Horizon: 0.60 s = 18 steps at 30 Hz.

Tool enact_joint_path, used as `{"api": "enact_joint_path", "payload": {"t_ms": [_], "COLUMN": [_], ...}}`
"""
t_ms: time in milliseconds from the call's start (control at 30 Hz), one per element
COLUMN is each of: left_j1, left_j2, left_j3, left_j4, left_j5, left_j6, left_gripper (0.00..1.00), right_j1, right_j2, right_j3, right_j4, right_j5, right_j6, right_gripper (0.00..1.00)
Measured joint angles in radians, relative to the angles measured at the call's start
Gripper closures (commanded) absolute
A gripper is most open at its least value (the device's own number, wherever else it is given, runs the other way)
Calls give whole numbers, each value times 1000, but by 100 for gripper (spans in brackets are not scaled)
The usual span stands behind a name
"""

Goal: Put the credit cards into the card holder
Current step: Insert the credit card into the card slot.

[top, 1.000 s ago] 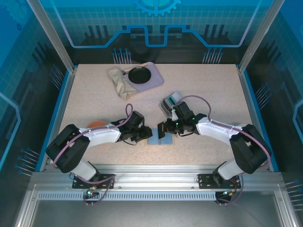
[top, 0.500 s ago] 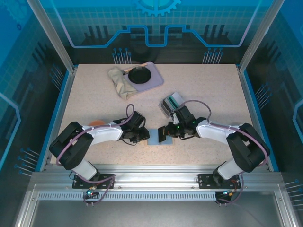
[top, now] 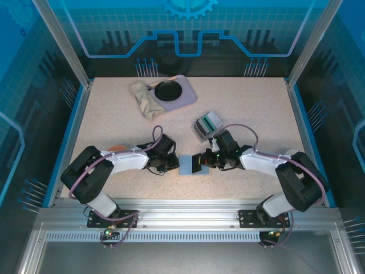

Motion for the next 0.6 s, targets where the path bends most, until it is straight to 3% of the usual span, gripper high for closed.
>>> {"api": "enact_joint_path", "payload": {"t_ms": [600], "left_j1": [-2], "left_j2": [13], "left_j3": [13], "left_j4": [0], "left_j5": [6], "left_j6": [0], "left_gripper": [90], "right_j1": [0], "right_j2": [27], "right_j3": [0], "right_j4": [47], "right_j5": [-24], "right_j6": [10], "right_gripper": [99]}}
